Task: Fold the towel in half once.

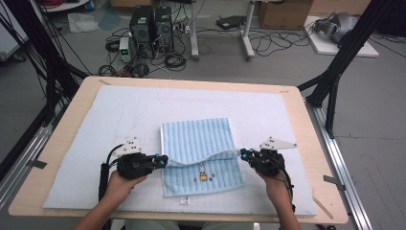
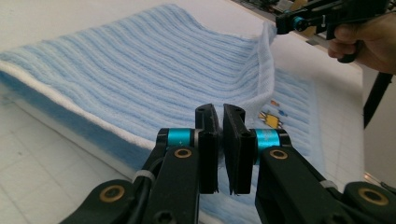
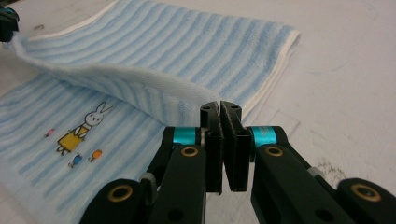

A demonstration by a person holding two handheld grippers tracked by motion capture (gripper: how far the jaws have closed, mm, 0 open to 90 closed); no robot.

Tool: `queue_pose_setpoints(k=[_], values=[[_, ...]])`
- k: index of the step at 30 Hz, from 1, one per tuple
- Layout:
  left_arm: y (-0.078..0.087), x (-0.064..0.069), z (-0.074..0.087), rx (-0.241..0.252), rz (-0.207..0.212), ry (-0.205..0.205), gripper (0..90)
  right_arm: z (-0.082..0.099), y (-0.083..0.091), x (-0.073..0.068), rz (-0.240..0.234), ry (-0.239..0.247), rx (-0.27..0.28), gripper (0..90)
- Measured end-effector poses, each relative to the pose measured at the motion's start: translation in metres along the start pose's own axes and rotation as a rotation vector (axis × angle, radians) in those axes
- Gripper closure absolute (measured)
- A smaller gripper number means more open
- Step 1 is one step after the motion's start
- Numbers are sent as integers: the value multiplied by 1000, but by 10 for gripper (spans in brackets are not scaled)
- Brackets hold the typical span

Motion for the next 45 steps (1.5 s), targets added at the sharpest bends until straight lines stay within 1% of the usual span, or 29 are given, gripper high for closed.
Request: queue_pose_setpoints(k=[4, 7, 8, 9, 10, 11, 12, 14, 16, 18, 20, 21, 22, 24, 25, 27, 28, 29, 30, 32, 34, 35, 36, 38, 40, 41, 43, 44, 45], values=[[3, 6, 7, -19, 19, -2, 841, 8, 9, -6, -7, 14, -13, 895], [4, 11, 12, -34, 35, -3, 838, 14, 14, -7, 9, 32, -32, 894], [4, 12, 13, -36, 42, -1, 834, 15, 14, -6, 13, 26, -35, 893], [4, 13, 14, -37, 51, -6, 816, 15, 14, -4, 17, 19, -29, 875], [3, 12, 13, -33, 39, -7, 728, 15, 14, -3, 20, 8, -23, 845], [3, 10, 12, -26, 17, -2, 600, 13, 14, -1, 27, -6, -14, 807], [3, 7, 10, -19, 0, 4, 526, 11, 15, 1, 35, -23, -3, 783], [5, -2, 5, 5, -50, 4, 471, 7, 13, 4, 50, -35, 9, 705], [5, -17, 0, 17, -121, 37, 465, 5, 8, 7, 75, -37, 3, 637], [3, -34, -2, 1, -185, 77, 460, 4, -2, 11, 89, -52, -11, 580], [-1, -51, -5, -16, -251, 89, 459, 4, -15, 14, 109, -55, -34, 556], [-4, -58, -7, -16, -274, 108, 459, 3, -21, 16, 117, -61, -49, 551], [-6, -65, -9, -8, -294, 134, 458, 4, -27, 17, 121, -62, -66, 551], [-12, -76, -10, -16, -323, 160, 456, 3, -36, 19, 138, -60, -83, 551], [-15, -80, -10, -19, -336, 175, 456, 2, -40, 19, 136, -76, -87, 551], [-23, -84, -8, -35, -340, 200, 456, 3, -46, 19, 131, -85, -100, 554], [-28, -86, -5, -58, -348, 206, 457, 4, -49, 19, 135, -84, -110, 559], [-33, -86, -2, -75, -344, 210, 458, 6, -52, 19, 143, -84, -132, 568], [-37, -85, 0, -94, -345, 195, 466, 8, -54, 20, 141, -85, -139, 585], [-40, -83, 2, -110, -373, 149, 505, 11, -57, 19, 114, -99, -158, 688], [-42, -82, 2, -124, -389, 126, 614, 12, -57, 17, 104, -103, -157, 738], [-43, -82, 2, -128, -381, 128, 683, 12, -57, 16, 98, -111, -159, 768], [-43, -83, 2, -134, -382, 129, 783, 13, -57, 16, 89, -119, -161, 803], [-45, -85, 1, -130, -373, 163, 848, 13, -56, 14, 79, -131, -161, 839], [-46, -89, 0, -125, -376, 188, 859, 14, -56, 11, 79, -120, -165, 851], [-47, -92, -1, -117, -381, 191, 861, 14, -55, 10, 76, -117, -169, 852], [-48, -99, -3, -109, -390, 221, 862, 14, -54, 6, 76, -129, -169, 853], [-49, -102, -5, -122, -389, 207, 862, 15, -54, 4, 72, -135, -164, 852], [-50, -106, -9, -127, -406, 195, 862, 16, -54, 2, 72, -139, -158, 852]])
Point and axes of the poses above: each handheld gripper's, and its own axes: y roughly backward along the jaws, z roughly out of its underside, x roughly to its right, the point moved 7 cm from there along -y, roughly forward along the jaws, and after that the axes turned 5 degrees about x, right-handed, at the moved point
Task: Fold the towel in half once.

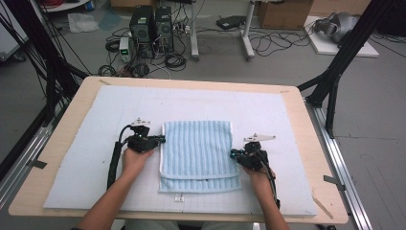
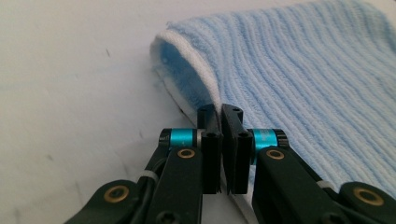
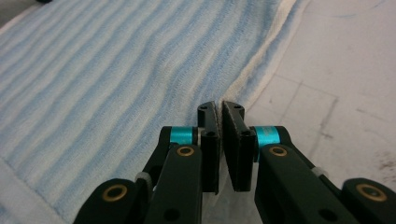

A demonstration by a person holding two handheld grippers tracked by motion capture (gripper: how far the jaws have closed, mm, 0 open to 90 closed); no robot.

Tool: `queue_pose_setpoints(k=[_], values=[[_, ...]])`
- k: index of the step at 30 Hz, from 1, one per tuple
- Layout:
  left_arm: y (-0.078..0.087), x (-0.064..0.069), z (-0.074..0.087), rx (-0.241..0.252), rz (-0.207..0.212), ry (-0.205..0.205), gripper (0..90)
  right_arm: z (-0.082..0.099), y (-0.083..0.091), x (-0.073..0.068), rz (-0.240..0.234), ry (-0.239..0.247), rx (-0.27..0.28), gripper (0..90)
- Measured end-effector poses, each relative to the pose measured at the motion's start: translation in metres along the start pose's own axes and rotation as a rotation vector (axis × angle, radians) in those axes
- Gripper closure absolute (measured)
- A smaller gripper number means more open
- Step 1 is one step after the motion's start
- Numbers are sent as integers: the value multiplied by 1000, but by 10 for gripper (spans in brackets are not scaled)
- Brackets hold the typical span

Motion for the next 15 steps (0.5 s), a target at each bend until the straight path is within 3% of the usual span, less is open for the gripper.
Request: queue_pose_setpoints(k=[4, 6, 8, 9, 10, 12, 15], values=[[-9, -9, -10, -9, -19, -10, 861, 1, -2, -8, 2, -2, 12, 847], [-10, -9, -10, 3, -9, -16, 836, 1, -2, -9, 23, -6, 15, 765], [-8, -10, -11, 15, -15, -25, 624, -2, 0, -5, 41, -30, 49, 595], [-6, -11, -11, 16, 0, -17, 540, -5, 3, -2, 52, -51, 78, 576], [-4, -10, -11, 13, 16, -11, 513, -9, 5, 3, 69, -62, 108, 558], [-1, -8, -10, 6, 23, -28, 512, -14, 6, 9, 86, -73, 138, 552], [-2, -1, -4, -29, 45, -51, 519, -16, -5, 12, 102, -55, 98, 548]])
Point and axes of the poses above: each handheld gripper's, and its own axes: y roughly backward along the jaws, z roughly out of its underside, x roughly to its right, the point moved 7 cm from there along -y, roughly forward along the jaws, and after that the axes turned 5 degrees about x, right-handed, at the moved point
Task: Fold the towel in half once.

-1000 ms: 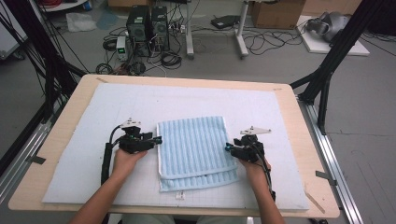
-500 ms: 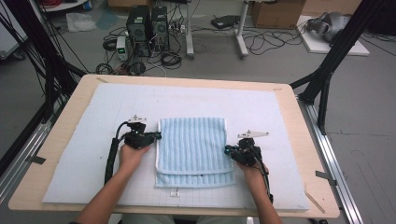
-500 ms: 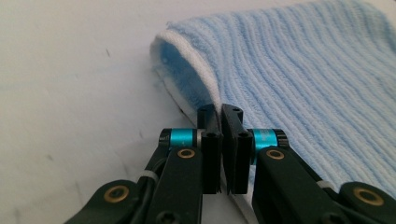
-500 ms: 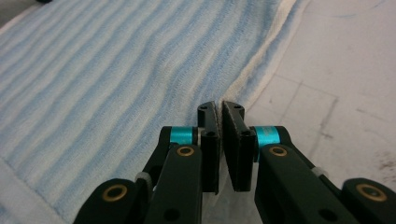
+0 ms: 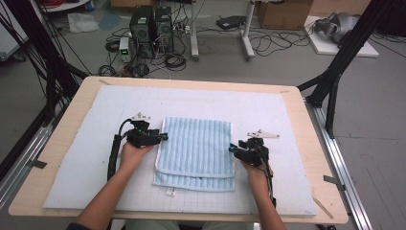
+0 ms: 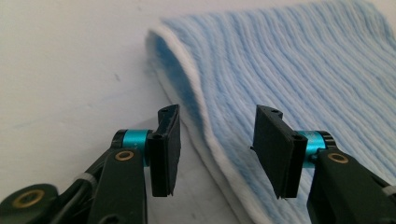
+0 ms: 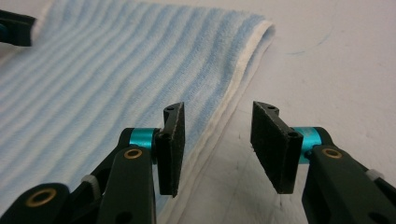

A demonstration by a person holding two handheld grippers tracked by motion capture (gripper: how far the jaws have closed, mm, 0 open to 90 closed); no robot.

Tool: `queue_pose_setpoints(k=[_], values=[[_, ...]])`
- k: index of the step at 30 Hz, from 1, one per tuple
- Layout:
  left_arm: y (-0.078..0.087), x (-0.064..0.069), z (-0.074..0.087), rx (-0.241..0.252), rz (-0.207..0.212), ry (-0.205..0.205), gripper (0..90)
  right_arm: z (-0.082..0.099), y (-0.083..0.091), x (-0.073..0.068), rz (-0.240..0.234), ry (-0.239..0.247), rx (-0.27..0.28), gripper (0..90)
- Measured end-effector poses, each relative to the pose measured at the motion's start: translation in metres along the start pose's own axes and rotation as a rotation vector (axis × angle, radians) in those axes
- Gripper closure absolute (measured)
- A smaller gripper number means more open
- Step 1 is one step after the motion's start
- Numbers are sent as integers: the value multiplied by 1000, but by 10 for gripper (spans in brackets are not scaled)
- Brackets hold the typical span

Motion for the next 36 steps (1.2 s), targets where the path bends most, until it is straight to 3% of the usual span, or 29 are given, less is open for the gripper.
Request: queue_pose_setpoints(k=[3, 5, 6, 7, 8, 11, 14, 18, 22, 24, 25, 27, 29, 31, 34, 36], values=[[0, 4, 1, -1, -6, -28, 592, 0, -14, 0, 8, 14, -45, 574], [0, 6, 3, -9, -1, -69, 710, -2, -19, 1, 8, 40, -49, 707], [-1, 8, 4, -5, 1, -74, 828, -3, -21, 0, -7, 41, -57, 737], [-1, 8, 3, -11, -11, -89, 847, -3, -22, -1, -17, 54, -58, 815], [-2, 8, 2, -8, -16, -92, 855, -4, -24, -2, -41, 67, -58, 837], [-5, 2, -1, 25, -44, -44, 861, -8, -28, 1, -45, 51, -67, 856], [-9, -3, -6, 39, -56, -26, 861, -14, -35, 3, -20, 54, -64, 857], [-13, -12, -17, 76, -73, -40, 858, -24, -48, 6, 16, 62, -55, 856], [-21, -19, -20, 72, -79, -11, 850, -31, -56, 9, 34, 42, -47, 849], [-21, -19, -19, 72, -80, -7, 779, -32, -58, 10, 36, 36, -41, 828], [-19, -20, -19, 73, -71, 7, 674, -32, -58, 10, 41, 36, -41, 785], [-14, -17, -19, 66, -26, 42, 548, -34, -54, 11, 36, 25, -32, 631], [-6, -15, -20, 81, -6, 37, 517, -35, -48, 11, 12, -3, -16, 542], [3, -13, -20, 95, 16, 42, 488, -36, -41, 10, 15, 11, -2, 494], [13, -7, -18, 126, 99, 42, 393, -34, -29, 9, 2, 19, 12, 415], [21, -3, -16, 148, 129, 22, 303, -32, -21, 7, -6, 19, 18, 389]])
Point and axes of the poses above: each handheld gripper's, and its own axes: y roughly backward along the jaws, z roughly out of its underside, x roughly to its right, the point moved 7 cm from there along -y, roughly forward along the jaws, and after that the axes turned 5 degrees about x, right-handed, at the moved point
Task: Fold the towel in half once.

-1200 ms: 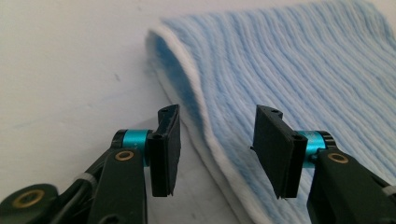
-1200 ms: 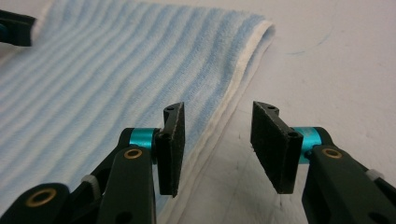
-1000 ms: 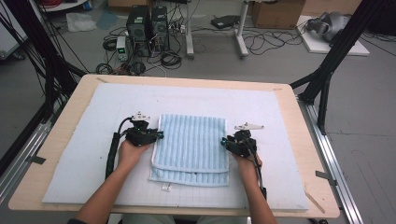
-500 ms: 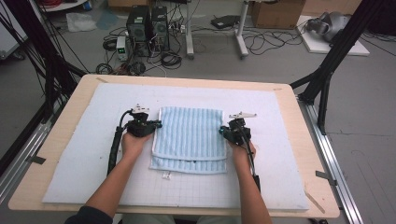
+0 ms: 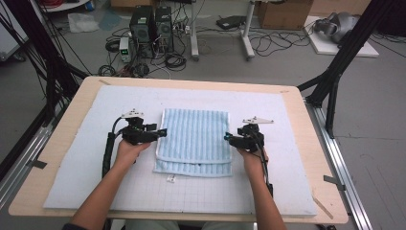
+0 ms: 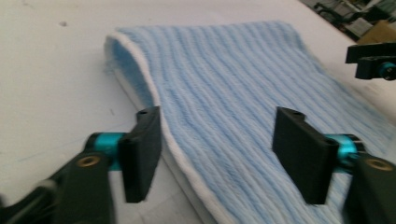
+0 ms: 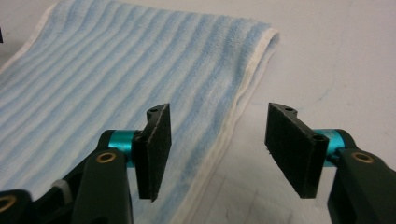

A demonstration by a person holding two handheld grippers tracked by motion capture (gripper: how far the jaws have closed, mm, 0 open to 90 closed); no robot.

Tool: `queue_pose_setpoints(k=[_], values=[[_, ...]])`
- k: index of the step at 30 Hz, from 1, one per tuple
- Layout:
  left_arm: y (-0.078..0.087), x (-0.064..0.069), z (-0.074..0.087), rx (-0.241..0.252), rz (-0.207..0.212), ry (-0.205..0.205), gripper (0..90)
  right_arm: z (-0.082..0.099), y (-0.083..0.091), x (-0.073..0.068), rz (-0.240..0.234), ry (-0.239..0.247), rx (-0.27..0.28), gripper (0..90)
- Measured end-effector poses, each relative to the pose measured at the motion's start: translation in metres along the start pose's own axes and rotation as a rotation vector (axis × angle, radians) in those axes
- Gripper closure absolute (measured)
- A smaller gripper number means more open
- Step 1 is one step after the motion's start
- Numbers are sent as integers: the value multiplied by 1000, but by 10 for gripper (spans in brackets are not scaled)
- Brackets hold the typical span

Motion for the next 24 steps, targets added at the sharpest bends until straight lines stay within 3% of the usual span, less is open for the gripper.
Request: queue_pose_setpoints(k=[4, 7, 14, 24], values=[[13, 4, 8, -4, -2, -39, 225, 1, 18, -3, -20, 23, 32, 382], [21, 5, 15, -25, -3, -76, 309, 4, 28, -5, -30, 51, 31, 372], [34, 9, 32, -70, 13, -79, 400, 14, 47, -12, -52, 86, 32, 365], [43, 26, 46, -59, 58, -76, 436, 31, 62, -8, -40, 97, 25, 342]])
Point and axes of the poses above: each handheld gripper's, and its own axes: y roughly backward along the jaws, z roughly out of its underside, x roughly to its right, the point moved 7 cm from there along -y, roughly forward along the jaws, and after that the axes turned 5 degrees about x, right-handed, at the moved point
